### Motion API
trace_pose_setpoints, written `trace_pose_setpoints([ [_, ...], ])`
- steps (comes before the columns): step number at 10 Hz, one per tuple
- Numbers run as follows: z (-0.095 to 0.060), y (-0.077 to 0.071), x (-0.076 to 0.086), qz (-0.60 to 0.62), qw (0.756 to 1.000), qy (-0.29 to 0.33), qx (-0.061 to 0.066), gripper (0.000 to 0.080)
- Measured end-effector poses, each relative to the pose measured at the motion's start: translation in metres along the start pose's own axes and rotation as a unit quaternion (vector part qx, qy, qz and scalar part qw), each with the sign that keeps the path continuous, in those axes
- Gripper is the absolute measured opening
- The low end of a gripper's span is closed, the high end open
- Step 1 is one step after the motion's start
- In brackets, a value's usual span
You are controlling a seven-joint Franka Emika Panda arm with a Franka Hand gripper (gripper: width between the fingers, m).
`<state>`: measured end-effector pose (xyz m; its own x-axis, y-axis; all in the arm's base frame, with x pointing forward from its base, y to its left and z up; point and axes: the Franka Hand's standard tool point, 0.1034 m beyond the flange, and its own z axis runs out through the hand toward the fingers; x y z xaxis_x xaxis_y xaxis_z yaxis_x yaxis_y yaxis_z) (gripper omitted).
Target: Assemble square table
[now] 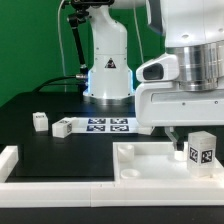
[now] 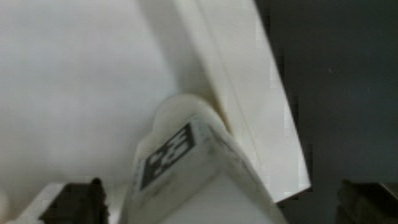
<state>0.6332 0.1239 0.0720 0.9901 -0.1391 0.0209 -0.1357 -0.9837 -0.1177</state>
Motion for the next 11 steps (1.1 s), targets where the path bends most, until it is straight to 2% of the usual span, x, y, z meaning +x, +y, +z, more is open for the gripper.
trace_pose_setpoints([
  [2, 0.0002, -0.0011, 0.0005, -0.178, 0.984, 0.004, -0.013, 0.0649],
  [3, 0.0014, -0.0005, 0.0001, -0.246, 0.969, 0.002, -0.013, 0.0649],
  [4, 0.0008, 0.0018, 0.0029, -0.252, 0.968, 0.010, -0.014, 0.0649],
  [5, 0.0014, 0.0010, 0.0023, -0.231, 0.973, 0.010, -0.014, 0.0563],
  [6, 0.0016, 0.0014, 0.0024, -0.233, 0.972, 0.010, -0.014, 0.0426],
  [7, 0.0018, 0.0013, 0.0023, -0.224, 0.975, 0.010, -0.013, 0.0426],
  [8, 0.0018, 0.0027, 0.0027, -0.168, 0.986, 0.011, -0.013, 0.0288],
  [11, 0.0022, 0.0057, 0.0034, -0.027, 0.999, 0.013, -0.013, 0.0288],
])
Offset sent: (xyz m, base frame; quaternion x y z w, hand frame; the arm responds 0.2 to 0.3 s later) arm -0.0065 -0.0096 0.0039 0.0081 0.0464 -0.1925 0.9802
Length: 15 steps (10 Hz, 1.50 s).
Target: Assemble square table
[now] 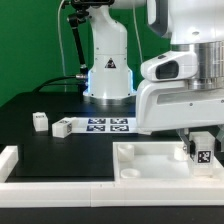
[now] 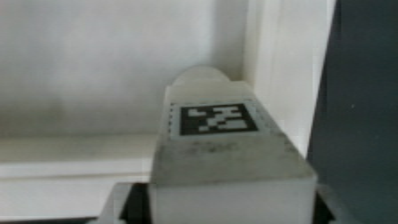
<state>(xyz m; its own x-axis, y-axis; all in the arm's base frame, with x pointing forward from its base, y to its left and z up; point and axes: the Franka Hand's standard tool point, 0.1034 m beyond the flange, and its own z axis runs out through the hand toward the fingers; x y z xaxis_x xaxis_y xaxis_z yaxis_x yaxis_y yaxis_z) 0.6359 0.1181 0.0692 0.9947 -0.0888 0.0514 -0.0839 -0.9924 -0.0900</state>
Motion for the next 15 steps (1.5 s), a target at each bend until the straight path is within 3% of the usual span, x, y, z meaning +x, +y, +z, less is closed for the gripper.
trace_pose_setpoints([
  [2, 0.000, 0.004, 0.000, 0.160, 0.987, 0.001, -0.004, 0.0288],
  [4, 0.001, 0.008, 0.000, 0.313, 0.950, -0.006, 0.004, 0.0290],
  [9, 0.001, 0.011, 0.001, 0.412, 0.911, -0.007, 0.006, 0.0290],
  [10, 0.000, 0.013, 0.000, 0.463, 0.886, -0.011, 0.008, 0.0290],
  [12, -0.001, 0.012, -0.004, 0.587, 0.810, -0.024, 0.009, 0.0290],
  [14, 0.000, 0.006, -0.006, 0.720, 0.693, -0.040, 0.018, 0.0290],
  [15, 0.000, 0.007, -0.005, 0.758, 0.651, -0.045, 0.023, 0.0290],
])
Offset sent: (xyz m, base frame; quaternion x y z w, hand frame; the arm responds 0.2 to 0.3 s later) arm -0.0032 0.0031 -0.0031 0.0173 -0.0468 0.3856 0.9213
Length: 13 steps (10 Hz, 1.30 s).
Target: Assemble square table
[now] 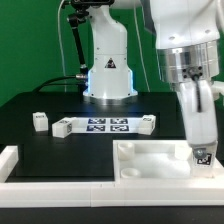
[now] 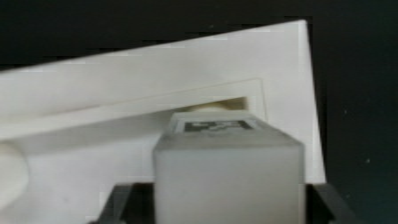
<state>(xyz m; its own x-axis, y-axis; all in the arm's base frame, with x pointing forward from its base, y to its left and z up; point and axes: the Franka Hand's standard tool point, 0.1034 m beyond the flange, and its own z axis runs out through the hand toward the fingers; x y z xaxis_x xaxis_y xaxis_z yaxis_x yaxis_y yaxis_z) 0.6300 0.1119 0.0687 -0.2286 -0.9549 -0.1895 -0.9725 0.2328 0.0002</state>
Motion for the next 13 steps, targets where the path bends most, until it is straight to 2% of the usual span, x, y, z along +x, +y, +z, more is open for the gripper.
trace_pose_setpoints([
  [2, -0.001, 0.000, 0.001, 0.061, 0.998, 0.002, 0.005, 0.0290],
  [4, 0.000, 0.001, 0.000, 0.016, 1.000, 0.006, 0.004, 0.0290],
  [5, -0.001, 0.000, -0.005, -0.098, 0.995, 0.012, 0.003, 0.0470],
  [6, -0.001, 0.001, -0.007, -0.167, 0.986, 0.011, 0.003, 0.0586],
  [7, 0.000, 0.001, -0.006, -0.186, 0.982, 0.010, 0.003, 0.0586],
  [8, 0.000, 0.001, -0.006, -0.225, 0.974, 0.010, 0.002, 0.0636],
  [9, 0.000, 0.001, -0.006, -0.250, 0.968, 0.011, 0.002, 0.0646],
  [10, -0.001, 0.001, -0.006, -0.317, 0.948, 0.016, -0.003, 0.0646],
  [11, -0.003, 0.000, -0.008, -0.411, 0.911, 0.028, -0.011, 0.0648],
  [13, -0.003, 0.000, -0.011, -0.557, 0.830, 0.035, -0.017, 0.0648],
])
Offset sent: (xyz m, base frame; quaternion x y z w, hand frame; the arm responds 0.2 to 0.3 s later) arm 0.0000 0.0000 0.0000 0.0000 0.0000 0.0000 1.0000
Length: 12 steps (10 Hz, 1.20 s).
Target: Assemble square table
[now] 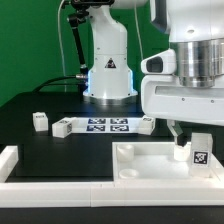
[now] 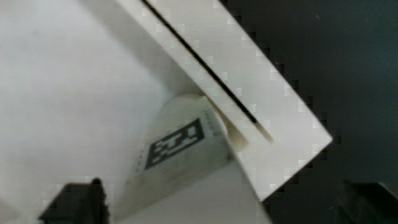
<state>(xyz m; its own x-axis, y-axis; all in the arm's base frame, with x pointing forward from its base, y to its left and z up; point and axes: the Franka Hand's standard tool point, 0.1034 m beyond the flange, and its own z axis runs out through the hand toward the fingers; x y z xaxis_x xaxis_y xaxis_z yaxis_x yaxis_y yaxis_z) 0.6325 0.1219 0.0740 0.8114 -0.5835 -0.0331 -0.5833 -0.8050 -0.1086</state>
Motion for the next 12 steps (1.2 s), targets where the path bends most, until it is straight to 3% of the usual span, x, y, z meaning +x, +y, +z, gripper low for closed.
trace_pose_setpoints([
  [2, 0.0032, 0.0017, -0.0011, -0.083, 0.996, 0.012, 0.006, 0.0648],
  [4, 0.0035, 0.0017, -0.0015, -0.069, 0.998, 0.010, 0.006, 0.0620],
  [5, 0.0039, 0.0016, -0.0018, -0.056, 0.998, 0.009, 0.006, 0.0431],
  [6, 0.0051, 0.0034, -0.0029, -0.015, 1.000, 0.005, 0.006, 0.0431],
  [7, 0.0050, 0.0043, -0.0025, 0.018, 1.000, 0.004, 0.007, 0.0292],
  [10, 0.0051, 0.0044, -0.0024, 0.108, 0.994, 0.002, 0.009, 0.0293],
  [12, 0.0047, 0.0056, 0.0001, 0.273, 0.962, -0.022, 0.017, 0.0293],
])
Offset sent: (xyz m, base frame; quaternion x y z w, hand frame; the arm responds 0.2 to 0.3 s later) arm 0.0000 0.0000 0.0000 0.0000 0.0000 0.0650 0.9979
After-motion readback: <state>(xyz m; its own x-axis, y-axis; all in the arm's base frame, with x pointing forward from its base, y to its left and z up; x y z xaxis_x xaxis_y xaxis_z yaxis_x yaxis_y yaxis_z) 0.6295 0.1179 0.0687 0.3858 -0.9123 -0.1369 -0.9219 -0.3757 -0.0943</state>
